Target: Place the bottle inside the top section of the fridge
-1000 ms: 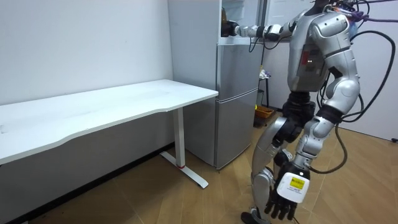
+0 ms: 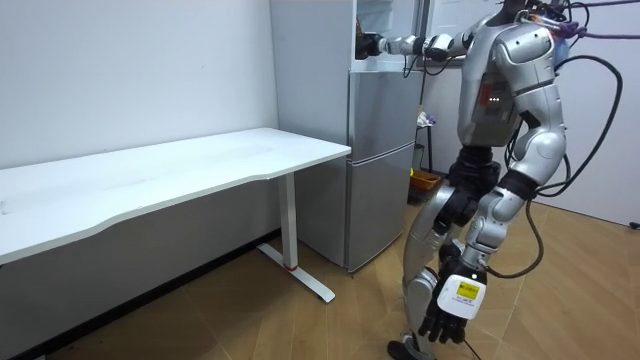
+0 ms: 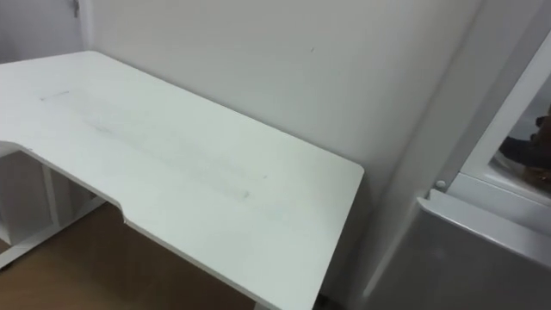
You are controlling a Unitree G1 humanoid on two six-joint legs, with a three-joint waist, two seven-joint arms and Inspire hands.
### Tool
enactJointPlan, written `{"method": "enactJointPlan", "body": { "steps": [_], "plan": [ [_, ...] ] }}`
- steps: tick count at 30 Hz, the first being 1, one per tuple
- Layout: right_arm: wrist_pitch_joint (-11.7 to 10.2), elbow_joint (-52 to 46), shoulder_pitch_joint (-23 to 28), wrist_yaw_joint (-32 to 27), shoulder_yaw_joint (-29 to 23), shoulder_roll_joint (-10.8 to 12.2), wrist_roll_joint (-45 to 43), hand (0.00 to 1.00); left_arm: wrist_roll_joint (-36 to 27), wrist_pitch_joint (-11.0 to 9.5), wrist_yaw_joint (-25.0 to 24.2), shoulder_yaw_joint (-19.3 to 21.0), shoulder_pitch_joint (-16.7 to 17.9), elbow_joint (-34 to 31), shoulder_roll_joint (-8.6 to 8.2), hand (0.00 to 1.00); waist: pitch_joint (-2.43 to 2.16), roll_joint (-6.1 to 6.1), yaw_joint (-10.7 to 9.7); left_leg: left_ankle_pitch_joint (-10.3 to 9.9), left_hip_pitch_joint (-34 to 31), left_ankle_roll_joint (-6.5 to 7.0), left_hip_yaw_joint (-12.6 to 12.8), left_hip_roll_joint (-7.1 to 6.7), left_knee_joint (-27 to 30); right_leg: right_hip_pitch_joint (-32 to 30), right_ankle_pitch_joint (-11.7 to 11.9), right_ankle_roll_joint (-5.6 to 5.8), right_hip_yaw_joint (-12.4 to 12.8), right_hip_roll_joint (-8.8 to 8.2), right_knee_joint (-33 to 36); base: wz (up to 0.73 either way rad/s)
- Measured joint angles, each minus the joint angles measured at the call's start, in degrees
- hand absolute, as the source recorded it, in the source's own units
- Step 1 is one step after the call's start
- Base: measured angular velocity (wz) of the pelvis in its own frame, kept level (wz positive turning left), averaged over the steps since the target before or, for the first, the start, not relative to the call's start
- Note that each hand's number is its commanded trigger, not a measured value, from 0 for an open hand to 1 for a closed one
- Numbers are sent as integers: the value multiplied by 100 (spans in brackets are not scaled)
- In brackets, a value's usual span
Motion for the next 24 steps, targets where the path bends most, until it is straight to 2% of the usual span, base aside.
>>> {"method": "enactJointPlan", "body": {
  "steps": [9,14,15,16,24],
  "plan": [
    [12,0,7,2,-2,-6,-9,0,5,-6,1,0,-57,24,37,0,0,1,-6,-11,-2,6,-3,-4,13,7,0,3,-8,-1,25,0],
    [12,2,40,-10,-3,9,-9,0,7,-33,15,-6,-92,299,38,0,3,5,-5,-17,-2,5,-18,-4,17,38,2,3,-32,5,24,0],
    [12,10,42,-11,-5,7,-29,61,7,-30,17,-6,-147,397,39,0,4,6,-5,-23,-8,4,-27,-3,26,39,2,3,-34,8,23,0],
    [12,10,42,-11,-7,7,-87,100,8,-28,19,-7,-169,456,39,0,4,6,-4,-30,-14,0,-35,-4,35,39,2,3,-32,11,21,0],
    [12,11,42,-11,-12,10,-219,100,17,-28,20,-13,-343,603,46,0,13,21,7,-99,-16,8,-49,-3,129,47,6,14,-14,23,24,0]
  ]
}}
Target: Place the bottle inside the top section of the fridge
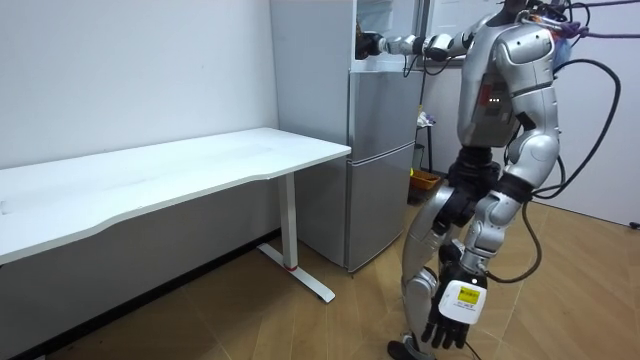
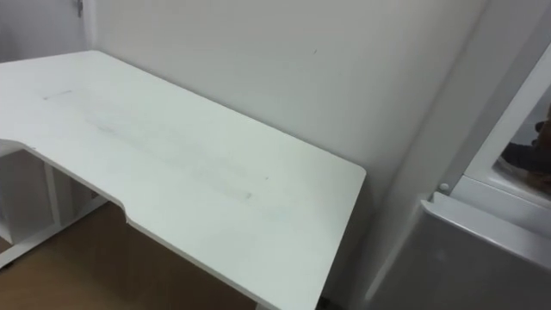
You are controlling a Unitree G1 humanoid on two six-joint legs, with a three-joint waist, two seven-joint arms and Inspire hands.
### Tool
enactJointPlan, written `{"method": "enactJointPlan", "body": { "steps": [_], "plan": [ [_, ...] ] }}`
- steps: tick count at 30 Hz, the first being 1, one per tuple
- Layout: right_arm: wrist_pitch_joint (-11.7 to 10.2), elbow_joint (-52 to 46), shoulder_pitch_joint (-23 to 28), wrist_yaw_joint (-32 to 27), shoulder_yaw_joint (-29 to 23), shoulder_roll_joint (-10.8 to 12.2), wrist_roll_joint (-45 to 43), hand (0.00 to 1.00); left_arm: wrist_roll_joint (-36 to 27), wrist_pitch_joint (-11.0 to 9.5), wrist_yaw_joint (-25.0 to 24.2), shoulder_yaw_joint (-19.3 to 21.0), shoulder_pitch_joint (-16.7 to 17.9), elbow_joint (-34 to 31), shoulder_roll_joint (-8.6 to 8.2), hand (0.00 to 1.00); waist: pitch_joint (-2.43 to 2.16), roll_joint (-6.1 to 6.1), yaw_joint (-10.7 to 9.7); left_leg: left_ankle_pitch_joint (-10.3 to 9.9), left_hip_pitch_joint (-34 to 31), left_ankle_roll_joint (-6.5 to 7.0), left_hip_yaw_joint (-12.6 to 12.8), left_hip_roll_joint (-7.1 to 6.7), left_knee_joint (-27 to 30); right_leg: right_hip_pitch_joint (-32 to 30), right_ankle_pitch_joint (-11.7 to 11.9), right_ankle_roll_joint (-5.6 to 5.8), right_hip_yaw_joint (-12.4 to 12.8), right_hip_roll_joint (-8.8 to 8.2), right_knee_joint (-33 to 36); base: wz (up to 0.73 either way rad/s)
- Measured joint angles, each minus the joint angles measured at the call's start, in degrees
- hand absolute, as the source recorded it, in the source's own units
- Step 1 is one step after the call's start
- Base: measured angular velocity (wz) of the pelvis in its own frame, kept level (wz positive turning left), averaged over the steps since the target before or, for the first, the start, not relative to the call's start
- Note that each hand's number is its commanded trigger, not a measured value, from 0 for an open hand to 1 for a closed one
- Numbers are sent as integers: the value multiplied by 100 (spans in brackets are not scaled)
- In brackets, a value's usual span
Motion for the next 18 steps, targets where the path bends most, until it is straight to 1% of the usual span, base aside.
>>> {"method": "enactJointPlan", "body": {
  "steps": [2,9,14,18],
  "plan": [
    [0,-1,-2,0,-1,-1,0,100,2,-1,1,-8,-57,3,2,0,0,3,3,-27,2,4,-1,0,0,3,7,10,1,1,6,0],
    [0,-6,29,16,-1,-21,-2,100,36,8,1,5,-56,5,2,0,1,51,32,-80,42,4,4,6,5,57,37,54,-4,-5,14,0],
    [0,-6,68,17,-1,-101,-2,100,35,38,1,10,-50,5,4,0,0,113,131,-101,86,5,37,3,9,67,40,64,10,-22,20,-2],
    [0,-6,80,17,-1,-107,-1,100,35,44,-4,10,-35,6,4,0,2,121,143,-101,96,5,36,3,10,70,33,77,9,-26,38,0]
  ]
}}
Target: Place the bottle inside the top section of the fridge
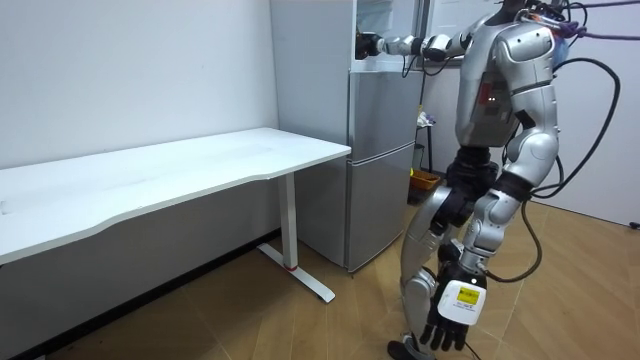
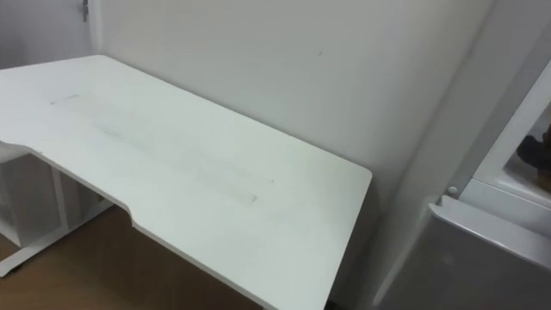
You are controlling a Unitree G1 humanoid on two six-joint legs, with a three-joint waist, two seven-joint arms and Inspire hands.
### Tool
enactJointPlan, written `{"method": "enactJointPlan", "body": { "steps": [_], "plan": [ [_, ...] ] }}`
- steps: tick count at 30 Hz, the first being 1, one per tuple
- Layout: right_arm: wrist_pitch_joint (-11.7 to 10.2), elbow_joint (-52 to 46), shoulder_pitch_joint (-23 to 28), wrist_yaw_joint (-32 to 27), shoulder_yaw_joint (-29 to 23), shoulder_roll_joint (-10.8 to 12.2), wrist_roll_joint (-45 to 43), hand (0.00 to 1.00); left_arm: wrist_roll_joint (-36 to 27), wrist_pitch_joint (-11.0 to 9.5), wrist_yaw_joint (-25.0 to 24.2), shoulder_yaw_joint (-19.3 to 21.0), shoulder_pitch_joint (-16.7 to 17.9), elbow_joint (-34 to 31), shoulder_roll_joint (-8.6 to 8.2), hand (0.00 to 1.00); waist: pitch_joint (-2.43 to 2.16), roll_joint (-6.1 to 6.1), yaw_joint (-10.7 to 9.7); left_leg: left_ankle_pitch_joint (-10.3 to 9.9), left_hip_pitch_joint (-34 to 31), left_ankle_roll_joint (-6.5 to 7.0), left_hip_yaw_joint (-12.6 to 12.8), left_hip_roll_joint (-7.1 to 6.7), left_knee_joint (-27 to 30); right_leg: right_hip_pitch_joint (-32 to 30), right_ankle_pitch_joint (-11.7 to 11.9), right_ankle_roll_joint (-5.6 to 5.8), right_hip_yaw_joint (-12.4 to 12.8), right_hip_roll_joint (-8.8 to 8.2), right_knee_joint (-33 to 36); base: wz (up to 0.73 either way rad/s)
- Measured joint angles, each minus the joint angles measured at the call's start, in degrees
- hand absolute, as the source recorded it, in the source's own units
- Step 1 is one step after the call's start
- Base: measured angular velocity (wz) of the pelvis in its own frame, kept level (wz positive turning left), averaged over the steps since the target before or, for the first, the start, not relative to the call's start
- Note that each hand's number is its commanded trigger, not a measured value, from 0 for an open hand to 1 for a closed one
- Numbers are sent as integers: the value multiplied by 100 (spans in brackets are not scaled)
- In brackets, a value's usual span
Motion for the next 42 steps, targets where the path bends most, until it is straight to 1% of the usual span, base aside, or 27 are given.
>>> {"method": "enactJointPlan", "body": {
  "steps": [3,7,8,9,12,16,18,19,24,26,27,29,34,36,40,42],
  "plan": [
    [0,0,19,0,0,-6,0,100,0,0,-4,0,-2,0,0,0,1,4,2,-7,14,3,-2,1,2,-8,-19,31,-2,-17,63,0],
    [0,0,27,2,0,-11,0,100,0,0,-9,-1,-10,0,0,0,1,5,3,-23,10,28,-2,2,41,-4,-21,34,-2,-16,66,0],
    [0,0,32,2,0,-12,0,40,0,0,-9,-1,-12,0,0,0,1,5,3,-28,5,38,-1,2,54,-4,-21,34,-2,-17,67,0],
    [0,0,33,2,0,-12,0,0,-1,0,-9,-1,-14,0,0,0,1,5,3,-33,1,41,-1,3,62,-4,-21,34,-2,-16,67,0],
    [0,-21,37,2,0,-10,-198,0,-1,0,-34,-1,-33,0,10,0,0,6,-7,-58,-1,53,3,5,98,11,-21,35,12,-14,67,0],
    [0,-34,57,5,-10,8,-687,0,2,0,-132,3,-27,-30,35,0,0,7,-2,-151,9,35,5,25,196,73,-25,42,31,4,60,0],
    [1,-49,58,7,-34,29,-908,0,7,8,-139,3,-32,-80,34,0,0,7,-4,-163,9,47,5,28,229,75,-16,56,40,9,59,0],
    [2,-49,94,8,-70,2,-989,0,16,7,-137,3,-18,-124,36,0,0,8,-3,-168,8,64,4,28,249,83,-13,60,46,10,61,0],
    [18,-49,172,10,-465,127,-1500,0,242,6,-132,15,-35,-148,26,0,-1,8,-1,-162,39,86,4,17,262,125,10,83,2,-6,62,1],
    [73,-49,180,37,-528,160,-1692,0,246,7,-132,41,-27,-124,26,0,-1,8,4,-177,75,77,-5,16,266,174,11,85,-9,-4,58,4],
    [128,-49,181,182,-587,182,-1791,0,240,7,-136,42,-31,-115,26,0,-1,7,4,-188,87,66,-10,13,266,193,11,85,-9,-5,59,0],
    [208,-49,194,346,-620,215,-1799,0,238,12,-140,42,-36,-89,21,0,-2,5,-7,-188,71,77,-8,5,272,187,13,82,-10,-15,67,0],
    [411,-49,200,455,-663,263,-1800,0,245,63,-170,130,-28,-27,21,0,-14,-10,9,-171,79,91,-8,4,286,176,61,79,-17,-18,72,0],
    [441,-49,213,522,-663,264,-1802,0,245,68,-202,132,-19,1,21,0,-16,-14,2,-147,78,88,-8,-2,284,177,84,76,-15,-18,61,0],
    [466,-49,319,618,-674,263,-1802,0,245,68,-228,131,20,17,22,0,-49,-59,13,-118,112,100,-2,-9,251,188,113,78,-22,-27,62,0],
    [497,-49,324,629,-674,263,-1811,0,244,69,-234,130,22,41,21,0,-54,-66,13,-98,118,116,-2,-9,245,189,118,77,-27,-27,60,0]
  ]
}}
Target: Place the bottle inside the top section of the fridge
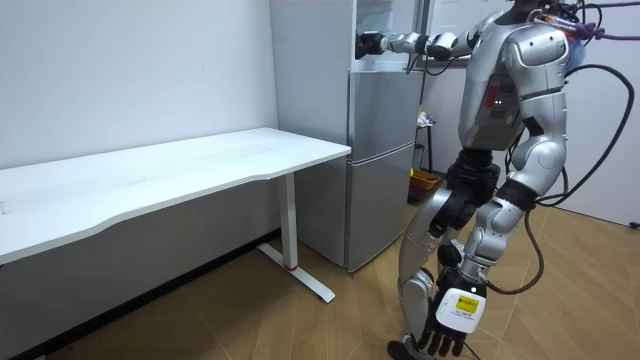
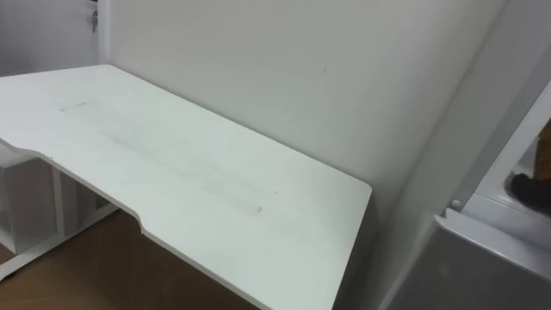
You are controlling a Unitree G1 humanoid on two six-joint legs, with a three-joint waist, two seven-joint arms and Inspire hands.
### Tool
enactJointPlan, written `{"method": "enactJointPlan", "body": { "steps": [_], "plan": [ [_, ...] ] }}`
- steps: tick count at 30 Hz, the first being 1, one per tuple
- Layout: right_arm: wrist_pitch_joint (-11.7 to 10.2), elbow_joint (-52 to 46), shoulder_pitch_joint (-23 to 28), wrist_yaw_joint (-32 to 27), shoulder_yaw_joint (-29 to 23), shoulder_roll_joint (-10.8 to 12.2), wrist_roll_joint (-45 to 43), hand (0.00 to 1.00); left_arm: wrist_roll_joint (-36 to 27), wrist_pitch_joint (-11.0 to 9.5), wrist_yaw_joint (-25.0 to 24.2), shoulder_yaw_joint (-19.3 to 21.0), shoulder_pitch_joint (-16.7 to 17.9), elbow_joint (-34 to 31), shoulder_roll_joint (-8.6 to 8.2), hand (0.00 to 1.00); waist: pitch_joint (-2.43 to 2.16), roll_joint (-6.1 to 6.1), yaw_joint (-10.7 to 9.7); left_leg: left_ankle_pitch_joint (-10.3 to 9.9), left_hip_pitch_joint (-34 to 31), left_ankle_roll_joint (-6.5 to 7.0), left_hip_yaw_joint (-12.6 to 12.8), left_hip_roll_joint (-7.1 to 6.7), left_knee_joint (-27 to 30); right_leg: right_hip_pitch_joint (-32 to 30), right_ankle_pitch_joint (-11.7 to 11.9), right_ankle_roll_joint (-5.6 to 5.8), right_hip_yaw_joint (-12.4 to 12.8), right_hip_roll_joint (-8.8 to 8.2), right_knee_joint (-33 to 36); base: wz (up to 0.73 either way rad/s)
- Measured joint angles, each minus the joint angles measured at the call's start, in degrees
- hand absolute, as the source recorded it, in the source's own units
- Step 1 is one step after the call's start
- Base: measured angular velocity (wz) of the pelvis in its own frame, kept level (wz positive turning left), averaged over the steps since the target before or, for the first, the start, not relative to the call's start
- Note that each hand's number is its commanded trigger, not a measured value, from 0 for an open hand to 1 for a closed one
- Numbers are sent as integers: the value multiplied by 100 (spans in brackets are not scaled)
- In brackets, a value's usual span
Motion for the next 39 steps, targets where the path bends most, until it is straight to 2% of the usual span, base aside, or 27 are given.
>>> {"method": "enactJointPlan", "body": {
  "steps": [6,11,18,21,26,28,31,35,39],
  "plan": [
    [12,-2,67,7,-137,15,-203,0,7,0,5,2,-44,-2,5,0,-11,-16,-7,11,-8,-28,-25,-2,-12,6,5,-4,-35,2,-3,2],
    [15,-2,232,16,-166,17,-203,0,37,5,7,64,-40,-2,6,0,-51,-95,-15,24,22,-30,-19,1,-36,24,12,-9,-16,5,-3,0],
    [17,-6,398,153,-410,44,-206,0,4,7,24,110,16,-34,-11,0,-49,-90,-73,-1,94,2,18,5,-39,105,34,17,148,12,-21,-2],
    [16,-188,534,180,-643,126,-205,0,2,8,103,110,98,-56,-30,0,-52,-66,-144,-1,103,4,42,5,-41,102,33,19,194,7,-24,-4],
    [7,-591,707,185,-768,132,-207,0,2,9,114,109,88,-56,-80,0,-59,25,-186,9,196,-9,112,2,-102,106,33,19,252,-11,-19,-6],
    [-15,-869,931,192,-792,133,-206,0,-1,7,156,102,82,-52,-87,0,-65,48,-207,9,297,-8,144,-2,-172,171,33,21,324,-16,-24,-2],
    [-20,-1063,1052,360,-848,133,-207,0,-24,7,241,102,117,-33,-137,0,-76,103,-362,-10,402,15,141,-2,-204,266,30,32,337,-20,-16,4],
    [-59,-1166,1177,503,-864,126,-204,0,-24,2,282,105,156,-18,-138,0,-80,115,-463,-6,561,13,202,-7,-330,328,29,45,509,-25,-4,-8],
    [-66,-1174,1325,535,-906,126,-199,0,-26,-4,359,111,198,59,-139,0,-85,125,-518,11,707,37,231,-6,-393,443,41,65,510,-25,-24,-3]
  ]
}}
